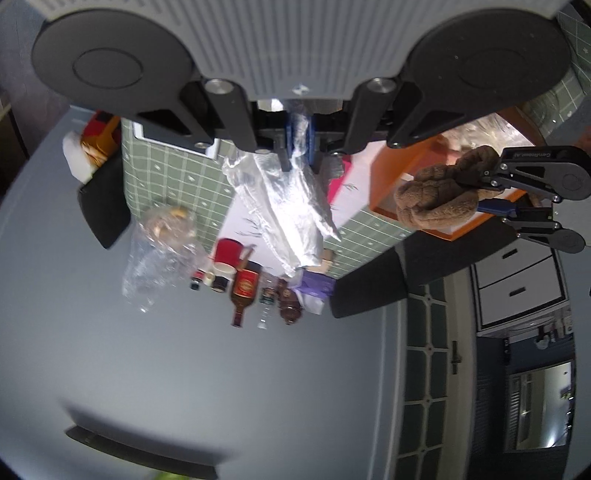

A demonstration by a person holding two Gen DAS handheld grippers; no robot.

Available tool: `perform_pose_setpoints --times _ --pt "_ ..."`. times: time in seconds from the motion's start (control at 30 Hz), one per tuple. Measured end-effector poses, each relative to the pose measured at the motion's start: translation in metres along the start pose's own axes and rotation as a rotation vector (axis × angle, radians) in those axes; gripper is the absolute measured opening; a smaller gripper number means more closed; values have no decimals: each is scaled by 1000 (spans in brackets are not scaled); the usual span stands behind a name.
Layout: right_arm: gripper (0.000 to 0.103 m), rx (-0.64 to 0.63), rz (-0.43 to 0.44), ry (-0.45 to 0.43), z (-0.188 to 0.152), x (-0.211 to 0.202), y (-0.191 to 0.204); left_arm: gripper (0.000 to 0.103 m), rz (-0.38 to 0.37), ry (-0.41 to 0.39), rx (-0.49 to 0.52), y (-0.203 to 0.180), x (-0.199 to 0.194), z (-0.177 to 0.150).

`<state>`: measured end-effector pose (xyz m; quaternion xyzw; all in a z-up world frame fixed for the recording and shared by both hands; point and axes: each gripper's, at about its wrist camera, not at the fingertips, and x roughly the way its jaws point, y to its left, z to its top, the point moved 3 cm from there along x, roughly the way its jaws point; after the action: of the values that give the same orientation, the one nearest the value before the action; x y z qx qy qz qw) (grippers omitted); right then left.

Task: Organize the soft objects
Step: 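Carry the towel and white cloth into the orange box and release both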

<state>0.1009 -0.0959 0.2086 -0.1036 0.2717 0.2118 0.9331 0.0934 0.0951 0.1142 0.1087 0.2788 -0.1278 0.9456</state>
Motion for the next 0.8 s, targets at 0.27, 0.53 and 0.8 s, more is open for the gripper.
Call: perform_pose_setpoints --times 0.27,0.53,0.8 --pt "6 -71 70 -5 45 44 68 36 30 33 -41 52 2 -6" --pt "6 -82 109 -54 87 79 115 36 70 51 -168 101 13 -13" --pt "5 -76 132 -4 93 148 153 36 94 118 -211 124 42 -35"
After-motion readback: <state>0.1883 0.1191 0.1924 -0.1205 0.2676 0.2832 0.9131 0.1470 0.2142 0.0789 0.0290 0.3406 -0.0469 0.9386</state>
